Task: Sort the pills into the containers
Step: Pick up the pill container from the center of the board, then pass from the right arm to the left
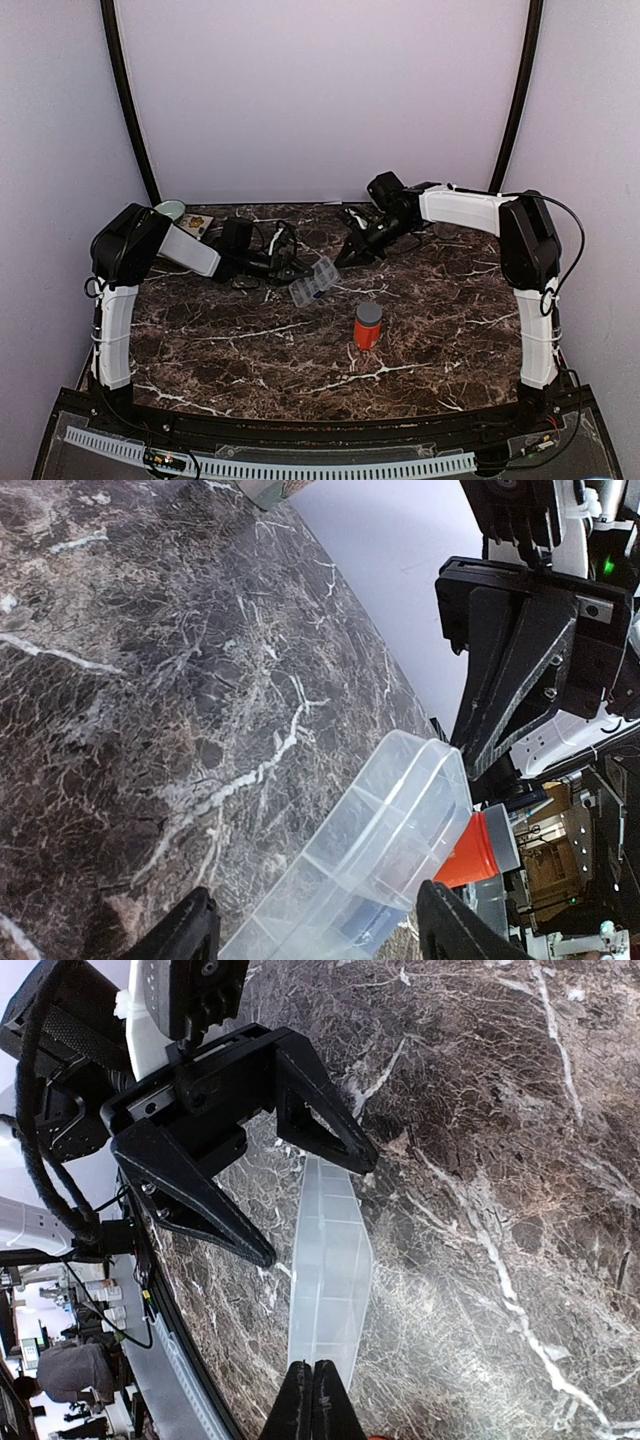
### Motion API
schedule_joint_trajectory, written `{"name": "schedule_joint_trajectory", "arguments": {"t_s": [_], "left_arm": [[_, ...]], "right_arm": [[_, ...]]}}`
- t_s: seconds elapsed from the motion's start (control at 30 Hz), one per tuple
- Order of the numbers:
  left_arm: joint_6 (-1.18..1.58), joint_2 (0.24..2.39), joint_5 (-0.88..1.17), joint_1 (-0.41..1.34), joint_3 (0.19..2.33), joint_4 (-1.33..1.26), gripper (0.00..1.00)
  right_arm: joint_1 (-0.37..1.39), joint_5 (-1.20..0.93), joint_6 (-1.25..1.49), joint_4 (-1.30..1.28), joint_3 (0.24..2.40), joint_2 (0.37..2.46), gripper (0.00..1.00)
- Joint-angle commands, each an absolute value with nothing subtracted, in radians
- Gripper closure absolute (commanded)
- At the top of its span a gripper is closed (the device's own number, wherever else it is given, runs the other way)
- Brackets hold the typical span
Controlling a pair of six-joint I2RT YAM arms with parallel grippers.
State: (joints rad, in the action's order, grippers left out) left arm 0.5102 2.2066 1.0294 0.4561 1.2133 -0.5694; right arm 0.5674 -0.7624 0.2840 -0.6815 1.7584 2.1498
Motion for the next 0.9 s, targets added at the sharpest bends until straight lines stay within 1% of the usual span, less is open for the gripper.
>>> {"name": "schedule_joint_trajectory", "arguments": {"t_s": [0.0,0.27,0.37,0.57,0.7,0.87], "left_arm": [[0.54,2.201,1.122,0.451,1.23,-0.637,0.32],[0.575,2.203,1.166,0.451,1.203,-0.675,0.53],[0.616,2.208,1.187,0.451,1.19,-0.717,0.55],[0.722,2.233,1.224,0.45,1.162,-0.85,0.56],[0.756,2.244,1.238,0.458,1.147,-0.884,0.49],[0.756,2.258,1.235,0.47,1.152,-0.882,0.45]], "right_arm": [[0.56,-0.783,0.273,-0.671,1.798,2.169,1.0],[0.554,-0.786,0.283,-0.675,1.848,2.198,1.0],[0.551,-0.788,0.287,-0.676,1.863,2.208,1.0],[0.544,-0.802,0.302,-0.657,1.883,2.226,1.0],[0.54,-0.816,0.307,-0.651,1.901,2.245,1.0],[0.54,-0.833,0.315,-0.64,1.916,2.265,1.0]]}}
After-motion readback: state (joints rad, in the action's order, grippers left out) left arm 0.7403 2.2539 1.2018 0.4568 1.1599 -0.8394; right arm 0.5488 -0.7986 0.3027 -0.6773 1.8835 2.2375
